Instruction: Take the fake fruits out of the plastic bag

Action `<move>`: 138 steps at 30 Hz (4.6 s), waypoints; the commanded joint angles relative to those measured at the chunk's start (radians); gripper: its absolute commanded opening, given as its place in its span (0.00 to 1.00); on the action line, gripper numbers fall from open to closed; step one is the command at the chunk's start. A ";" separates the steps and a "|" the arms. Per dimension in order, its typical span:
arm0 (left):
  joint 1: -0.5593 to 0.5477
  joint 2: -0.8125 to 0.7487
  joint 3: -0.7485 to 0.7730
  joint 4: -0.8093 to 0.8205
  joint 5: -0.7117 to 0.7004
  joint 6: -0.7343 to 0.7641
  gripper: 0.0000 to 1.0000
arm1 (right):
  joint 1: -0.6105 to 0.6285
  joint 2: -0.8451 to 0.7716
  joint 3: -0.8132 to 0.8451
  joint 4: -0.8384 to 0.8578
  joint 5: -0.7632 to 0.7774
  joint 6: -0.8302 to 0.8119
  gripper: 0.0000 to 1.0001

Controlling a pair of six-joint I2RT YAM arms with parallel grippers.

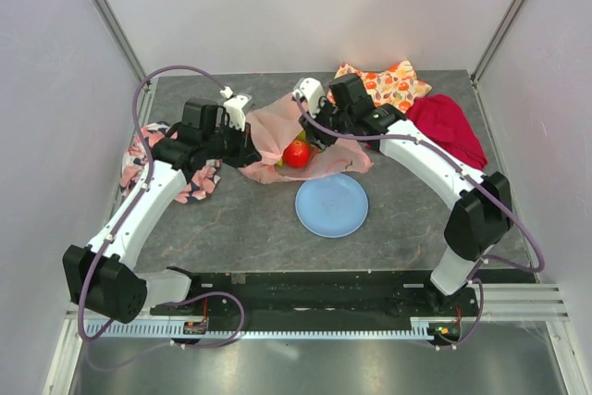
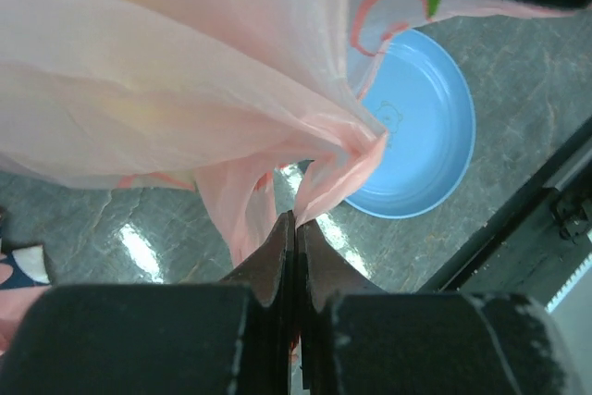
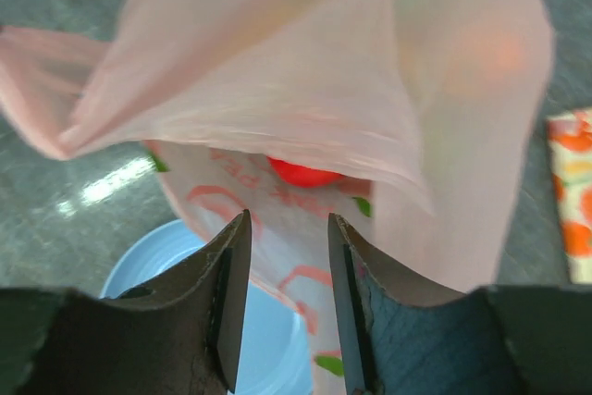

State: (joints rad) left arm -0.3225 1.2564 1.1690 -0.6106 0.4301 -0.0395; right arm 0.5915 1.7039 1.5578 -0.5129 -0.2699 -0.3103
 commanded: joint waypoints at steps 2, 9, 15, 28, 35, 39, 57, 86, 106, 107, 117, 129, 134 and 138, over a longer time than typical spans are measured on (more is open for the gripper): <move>0.019 -0.006 0.040 0.066 -0.109 -0.128 0.02 | 0.050 0.056 0.022 -0.073 -0.140 -0.049 0.44; 0.034 -0.012 0.064 0.063 -0.117 -0.174 0.02 | 0.070 0.108 0.011 -0.035 -0.045 -0.001 0.61; 0.040 -0.002 0.043 0.071 -0.068 -0.177 0.02 | 0.070 0.302 0.146 -0.004 0.143 0.155 0.83; 0.048 0.006 0.037 0.075 -0.028 -0.178 0.02 | 0.073 0.490 0.265 0.045 0.184 0.284 0.85; 0.051 0.018 0.044 0.078 -0.022 -0.177 0.02 | 0.080 0.481 0.262 0.088 0.184 0.260 0.56; 0.057 0.029 0.063 0.086 -0.033 -0.168 0.01 | 0.071 0.346 0.187 0.102 0.173 0.198 0.43; 0.068 0.037 0.089 0.110 -0.047 -0.149 0.01 | 0.056 -0.499 -0.588 0.056 -0.020 -0.111 0.40; 0.089 0.043 0.069 0.141 0.064 -0.157 0.02 | 0.056 -0.299 -0.156 -0.156 -0.067 -0.104 0.78; 0.106 0.066 0.116 0.140 0.094 -0.200 0.02 | 0.021 0.405 0.280 0.024 0.248 -0.035 0.32; 0.109 0.063 0.113 0.141 0.096 -0.197 0.02 | 0.013 0.421 0.318 0.017 0.264 -0.021 0.32; 0.114 0.081 0.100 0.143 0.160 -0.194 0.02 | -0.016 0.526 0.387 0.040 0.353 -0.024 0.53; 0.115 0.133 0.127 0.147 0.174 -0.194 0.01 | -0.018 0.606 0.400 0.071 0.366 -0.062 0.81; 0.114 0.133 0.127 0.147 0.174 -0.194 0.02 | -0.028 0.605 0.378 0.105 0.348 -0.047 0.59; 0.114 0.129 0.118 0.149 0.171 -0.194 0.02 | -0.027 0.544 0.322 0.148 0.328 -0.021 0.40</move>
State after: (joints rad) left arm -0.2127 1.3941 1.2522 -0.4911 0.5793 -0.2119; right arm 0.5690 2.3096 1.9137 -0.4397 0.0723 -0.3614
